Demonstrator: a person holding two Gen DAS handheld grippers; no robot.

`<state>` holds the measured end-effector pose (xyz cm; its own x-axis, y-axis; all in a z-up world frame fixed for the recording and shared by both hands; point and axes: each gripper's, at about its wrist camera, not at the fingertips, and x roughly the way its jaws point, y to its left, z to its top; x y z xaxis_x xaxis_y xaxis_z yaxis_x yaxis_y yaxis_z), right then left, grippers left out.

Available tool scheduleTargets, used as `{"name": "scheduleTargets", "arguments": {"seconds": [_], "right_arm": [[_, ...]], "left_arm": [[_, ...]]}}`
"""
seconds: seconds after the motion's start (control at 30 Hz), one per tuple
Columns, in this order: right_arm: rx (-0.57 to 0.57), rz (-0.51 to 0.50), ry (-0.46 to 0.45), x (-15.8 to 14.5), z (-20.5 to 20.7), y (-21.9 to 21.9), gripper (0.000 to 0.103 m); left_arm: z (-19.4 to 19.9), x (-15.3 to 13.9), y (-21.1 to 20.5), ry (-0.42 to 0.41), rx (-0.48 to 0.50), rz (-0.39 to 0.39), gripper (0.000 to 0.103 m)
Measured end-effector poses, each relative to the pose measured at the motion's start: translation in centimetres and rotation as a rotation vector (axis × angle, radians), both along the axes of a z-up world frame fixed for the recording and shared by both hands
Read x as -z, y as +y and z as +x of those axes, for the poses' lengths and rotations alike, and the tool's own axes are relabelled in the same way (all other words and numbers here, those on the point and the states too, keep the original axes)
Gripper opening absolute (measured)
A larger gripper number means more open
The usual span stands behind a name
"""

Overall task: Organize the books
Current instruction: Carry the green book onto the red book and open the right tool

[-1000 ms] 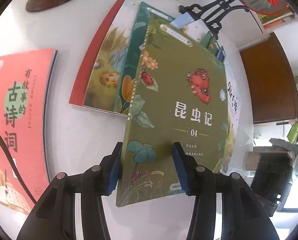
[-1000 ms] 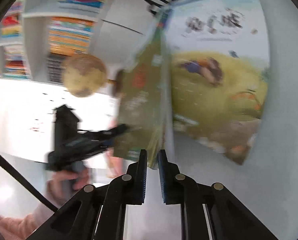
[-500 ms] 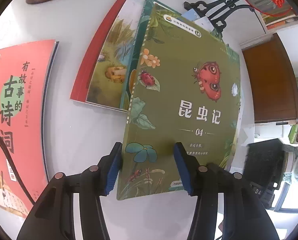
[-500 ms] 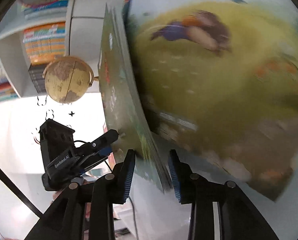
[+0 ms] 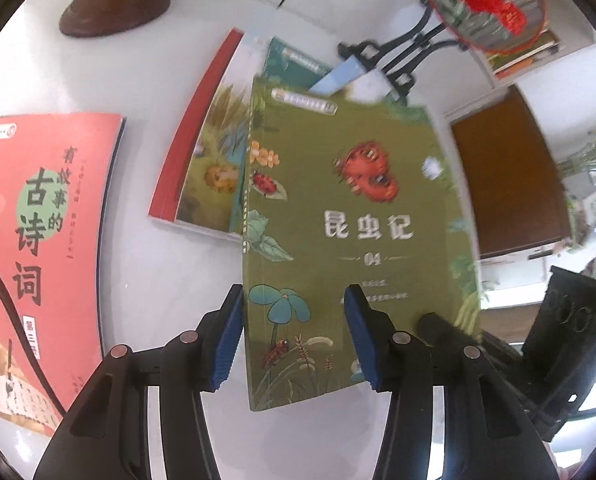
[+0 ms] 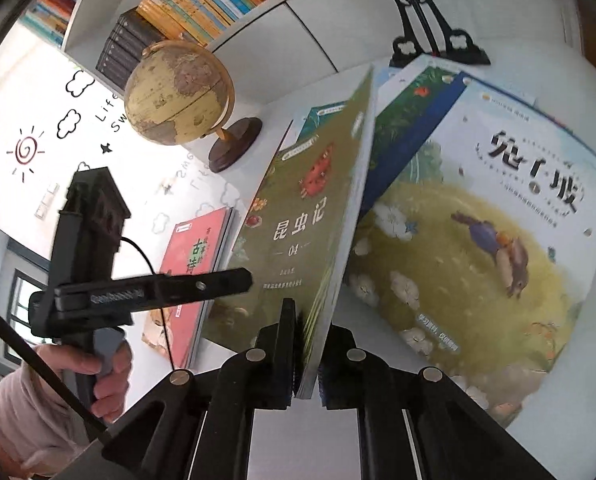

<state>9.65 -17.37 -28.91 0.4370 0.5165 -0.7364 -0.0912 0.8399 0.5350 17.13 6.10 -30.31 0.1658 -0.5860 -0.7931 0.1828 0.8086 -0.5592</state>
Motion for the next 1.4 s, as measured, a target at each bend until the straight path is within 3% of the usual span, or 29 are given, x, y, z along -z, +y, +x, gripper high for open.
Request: {"name": "scheduleTargets", "arguments": {"seconds": [0.47,0.8,1.2,1.4], "right_arm": [[-0.01,-0.052,-0.046,-3.1,-1.3,1.0,0.012],[-0.078,-0.106,-0.094,-5.4,-1.2,5.4,0.012],[-0.204,-0.068,-0.088,-4.6,-0.5,14.6,0.012],[-0.263,-0.057,-0.055,-3.3,-0.3,18.9,0.012]], "left_arm": [[-0.8,-4.0,2.2,-0.096,-0.02,-0.092,0.046],[-2.2,-5.0,7.9,-0.132,-0.108,-0.131,0.046],[-4.0,-4.3,17.5,-0.132,-0.258,-0.085,0.046],[-4.4,-2.8,20.2,-0.103,-0.3,-0.034,0.046]]}}
